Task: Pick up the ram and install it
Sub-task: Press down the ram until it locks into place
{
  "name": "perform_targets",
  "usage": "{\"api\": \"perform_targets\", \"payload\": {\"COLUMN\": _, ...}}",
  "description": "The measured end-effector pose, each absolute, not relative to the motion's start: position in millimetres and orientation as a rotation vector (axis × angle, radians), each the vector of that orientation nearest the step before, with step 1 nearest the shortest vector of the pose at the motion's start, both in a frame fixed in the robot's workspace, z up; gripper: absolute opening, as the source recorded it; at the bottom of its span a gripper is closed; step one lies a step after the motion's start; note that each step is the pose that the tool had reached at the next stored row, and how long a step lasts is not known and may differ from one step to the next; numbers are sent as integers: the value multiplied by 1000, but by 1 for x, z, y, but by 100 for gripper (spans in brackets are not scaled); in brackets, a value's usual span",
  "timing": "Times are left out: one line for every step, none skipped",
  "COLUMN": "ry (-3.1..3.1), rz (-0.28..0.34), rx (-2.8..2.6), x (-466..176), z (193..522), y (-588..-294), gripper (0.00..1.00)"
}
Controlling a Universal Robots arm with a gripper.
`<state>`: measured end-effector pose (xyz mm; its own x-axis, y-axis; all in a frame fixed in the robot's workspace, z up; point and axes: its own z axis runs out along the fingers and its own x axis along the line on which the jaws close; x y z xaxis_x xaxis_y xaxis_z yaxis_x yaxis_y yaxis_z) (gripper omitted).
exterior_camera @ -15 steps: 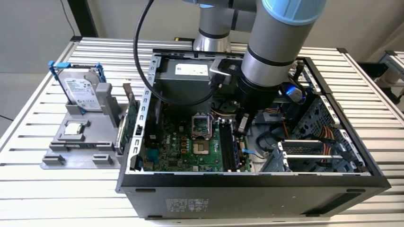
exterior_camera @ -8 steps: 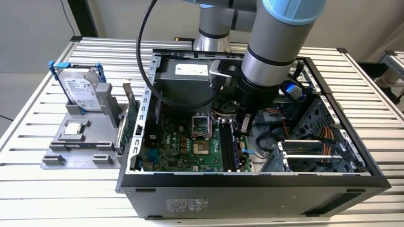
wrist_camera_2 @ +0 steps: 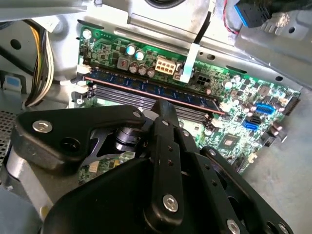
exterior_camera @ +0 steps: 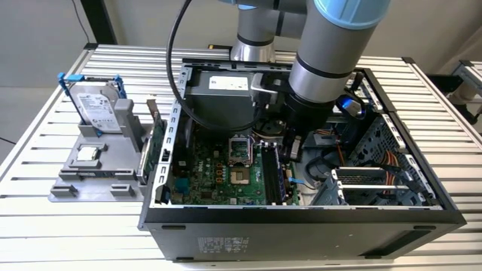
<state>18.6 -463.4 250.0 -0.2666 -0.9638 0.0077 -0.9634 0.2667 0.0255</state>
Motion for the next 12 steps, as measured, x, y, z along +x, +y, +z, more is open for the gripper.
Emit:
{"api": "perform_targets", "payload": {"ry": -2475, "rz": -24, "rx": 1899, "x": 19, "z": 250, "y": -463, "gripper": 0}}
{"api": "perform_targets", "payload": {"ry": -2467, "rz": -24, "rx": 1910, "x": 19, "z": 250, "y": -463, "gripper": 0}}
{"api": "perform_targets", "payload": {"ry": -2458, "rz": -24, "rx": 1921, "x": 19, "z": 250, "y": -463, "gripper": 0}}
{"api": "perform_targets", "payload": {"ry": -2448, "rz": -24, "rx": 1934, "x": 19, "z": 250, "y": -463, "gripper": 0}}
{"api": "perform_targets", "payload": {"ry": -2435, "rz": -23, "rx": 1950, "x": 19, "z": 250, "y": -463, "gripper": 0}}
{"api": "perform_targets", "payload": {"ry": -2421, "rz": -23, "rx": 1967, "x": 19, "z": 250, "y": -463, "gripper": 0}}
{"api": "perform_targets", "payload": {"ry": -2407, "rz": -23, "rx": 1985, "x": 19, "z": 250, "y": -463, "gripper": 0}}
{"api": "perform_targets", "payload": {"ry": -2392, "rz": -23, "rx": 2002, "x": 19, "z": 250, "y": -463, "gripper": 0}}
{"api": "perform_targets", "payload": {"ry": -2379, "rz": -23, "rx": 2017, "x": 19, "z": 250, "y": -463, "gripper": 0}}
{"api": "perform_targets", "payload": {"ry": -2364, "rz": -22, "rx": 2034, "x": 19, "z": 250, "y": -463, "gripper": 0}}
{"api": "perform_targets", "payload": {"ry": -2350, "rz": -22, "rx": 2050, "x": 19, "z": 249, "y": -463, "gripper": 0}}
{"api": "perform_targets", "payload": {"ry": -2336, "rz": -22, "rx": 2066, "x": 19, "z": 249, "y": -463, "gripper": 0}}
